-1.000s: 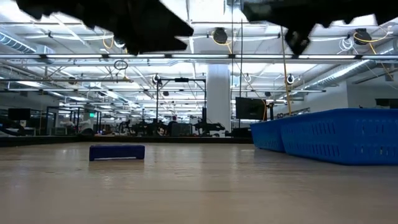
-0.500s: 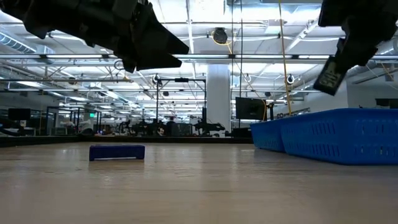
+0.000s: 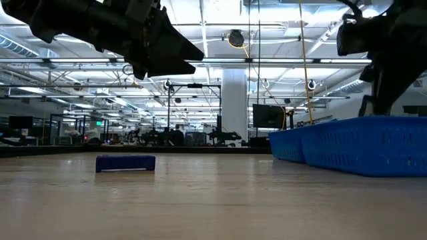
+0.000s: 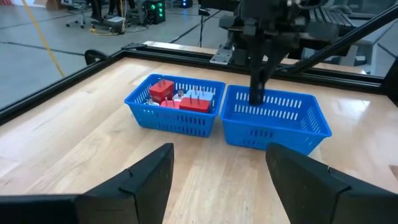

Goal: Pick & Place Office items
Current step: Put the black digital timer into the bottom blue bin, then put the dark blue digital timer into the bottom blue bin

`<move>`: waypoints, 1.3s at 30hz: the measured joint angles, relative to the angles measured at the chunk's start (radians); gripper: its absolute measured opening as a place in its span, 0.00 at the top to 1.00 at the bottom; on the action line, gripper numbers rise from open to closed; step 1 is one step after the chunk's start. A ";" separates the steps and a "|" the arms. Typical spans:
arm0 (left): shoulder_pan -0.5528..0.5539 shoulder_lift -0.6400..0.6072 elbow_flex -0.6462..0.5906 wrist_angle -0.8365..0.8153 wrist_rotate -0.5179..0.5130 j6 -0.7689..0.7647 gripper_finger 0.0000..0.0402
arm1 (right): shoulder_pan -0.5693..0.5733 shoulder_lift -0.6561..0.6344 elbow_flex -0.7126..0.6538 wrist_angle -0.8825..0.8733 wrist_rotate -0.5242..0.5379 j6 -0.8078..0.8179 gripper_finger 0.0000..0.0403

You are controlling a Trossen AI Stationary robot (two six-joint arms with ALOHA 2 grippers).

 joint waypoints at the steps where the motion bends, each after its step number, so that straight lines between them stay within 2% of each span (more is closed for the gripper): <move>1: 0.000 0.000 0.000 0.000 0.000 0.000 0.35 | 0.000 0.013 0.000 -0.001 0.000 0.000 0.85; 7: 0.000 0.000 0.000 0.000 0.000 -0.003 0.33 | 0.000 0.065 0.000 -0.005 -0.004 0.002 0.85; 12: 0.000 0.000 0.000 0.000 0.000 -0.006 0.36 | 0.000 0.094 0.000 -0.004 -0.004 0.000 0.84; 23: 0.000 0.000 0.000 -0.001 0.000 -0.044 0.37 | 0.000 0.103 0.000 0.046 -0.024 0.000 0.71; 31: 0.000 0.000 0.000 -0.002 0.000 -0.058 0.33 | 0.000 0.103 0.000 0.201 -0.024 -0.057 0.67; 39: 0.000 0.000 0.000 -0.002 0.000 -0.065 0.37 | 0.000 0.103 -0.001 0.474 -0.026 -0.194 0.68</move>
